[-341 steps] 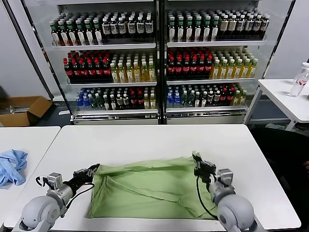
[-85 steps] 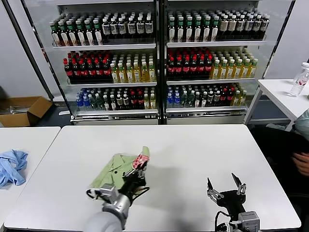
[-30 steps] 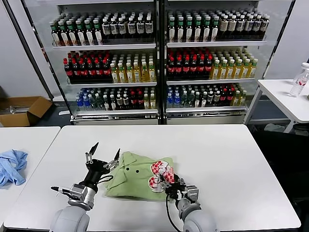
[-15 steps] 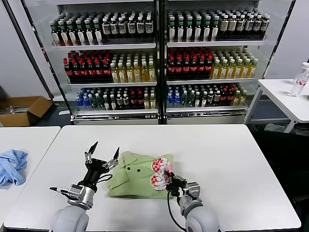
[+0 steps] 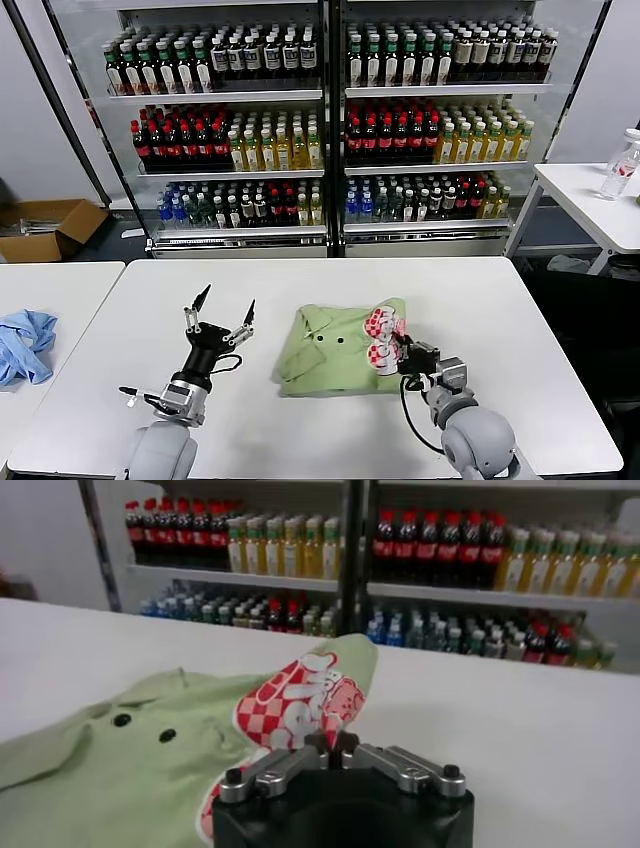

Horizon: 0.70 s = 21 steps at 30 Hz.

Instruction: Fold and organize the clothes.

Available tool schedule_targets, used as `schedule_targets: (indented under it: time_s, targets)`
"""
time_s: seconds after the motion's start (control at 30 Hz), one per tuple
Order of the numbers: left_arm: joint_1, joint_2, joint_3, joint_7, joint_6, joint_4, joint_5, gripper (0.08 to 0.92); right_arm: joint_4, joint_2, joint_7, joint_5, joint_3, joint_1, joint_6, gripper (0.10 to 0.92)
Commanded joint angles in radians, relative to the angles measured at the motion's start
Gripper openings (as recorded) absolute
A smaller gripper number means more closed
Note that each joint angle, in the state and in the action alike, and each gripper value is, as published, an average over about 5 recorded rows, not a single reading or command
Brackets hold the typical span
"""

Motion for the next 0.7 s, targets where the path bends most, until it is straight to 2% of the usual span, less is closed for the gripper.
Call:
schedule_targets:
  time_s: [0.03, 0.17, 0.3, 0.5, 0.7]
  targets:
    - [-0.060, -0.021, 0.015, 0.012, -0.053, 0.057, 0.119, 0.823, -0.077, -0.038, -0.016, -0.147, 0.054, 0.046, 0.079, 0.207]
    - [-0.093, -0.027, -0.014, 0.081, -0.120, 0.107, 0.162, 0.823, 0.004, -0.073, 0.002, -0.127, 0.100, -0.003, 0.071, 0.328]
    - [-0.135, -0.035, -0.020, 0.107, -0.144, 0.166, 0.147, 0.823, 0.070, -0.078, 0.020, -0.125, 0.127, -0.041, 0.090, 0.440]
    - [-0.148, -0.034, 0.027, 0.097, -0.039, 0.148, -0.040, 0.823, 0.067, -0.067, 0.037, -0.164, 0.147, -0.011, 0.150, 0.613]
    - [-0.155, -0.041, 0.025, 0.094, 0.025, 0.138, -0.083, 0.823, 0.011, -0.067, 0.025, -0.204, 0.183, 0.012, 0.211, 0.770]
